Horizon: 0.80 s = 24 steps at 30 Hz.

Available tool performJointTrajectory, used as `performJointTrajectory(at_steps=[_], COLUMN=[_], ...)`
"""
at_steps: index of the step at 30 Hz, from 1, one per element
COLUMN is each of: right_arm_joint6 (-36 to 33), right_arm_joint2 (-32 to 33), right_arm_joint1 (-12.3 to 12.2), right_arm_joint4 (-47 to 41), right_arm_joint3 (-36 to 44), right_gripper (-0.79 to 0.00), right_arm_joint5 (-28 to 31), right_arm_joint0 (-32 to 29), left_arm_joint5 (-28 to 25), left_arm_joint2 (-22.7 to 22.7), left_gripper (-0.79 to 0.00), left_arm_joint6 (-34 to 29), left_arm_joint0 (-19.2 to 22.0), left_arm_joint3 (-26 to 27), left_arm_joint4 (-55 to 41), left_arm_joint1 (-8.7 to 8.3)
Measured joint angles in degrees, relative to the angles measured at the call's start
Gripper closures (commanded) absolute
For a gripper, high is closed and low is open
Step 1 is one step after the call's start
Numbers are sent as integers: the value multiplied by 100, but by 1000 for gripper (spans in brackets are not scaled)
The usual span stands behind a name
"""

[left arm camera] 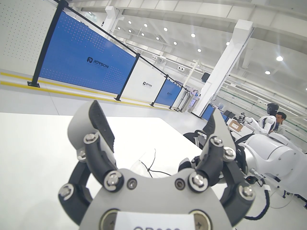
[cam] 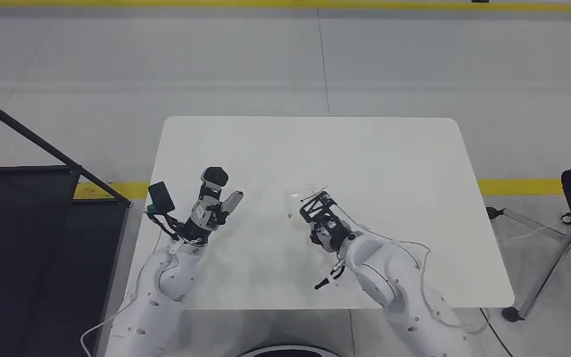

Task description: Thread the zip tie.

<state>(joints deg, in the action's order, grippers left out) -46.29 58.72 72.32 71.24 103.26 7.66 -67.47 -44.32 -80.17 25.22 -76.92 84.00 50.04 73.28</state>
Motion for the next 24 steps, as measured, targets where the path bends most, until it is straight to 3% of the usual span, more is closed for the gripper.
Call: performJointTrajectory(at_steps=[11, 24], right_arm_joint6=[-150, -84], right_arm_joint2=[-315, -250], right_arm_joint1=[119, 100], right_arm_joint4=[-169, -116], right_arm_joint3=[-466, -180], right_gripper=[0, 0], right_arm_joint5=[-51, 152], right_arm_joint0=[411, 218], left_arm_joint5=[0, 0], left_arm_joint2=[0, 0], left_gripper=[-785, -785], left_arm_joint6=[0, 0], left_arm_joint0=[0, 0], left_arm_joint3=[0, 0], left_arm_joint4=[0, 0], left_arm_joint1=[0, 0])
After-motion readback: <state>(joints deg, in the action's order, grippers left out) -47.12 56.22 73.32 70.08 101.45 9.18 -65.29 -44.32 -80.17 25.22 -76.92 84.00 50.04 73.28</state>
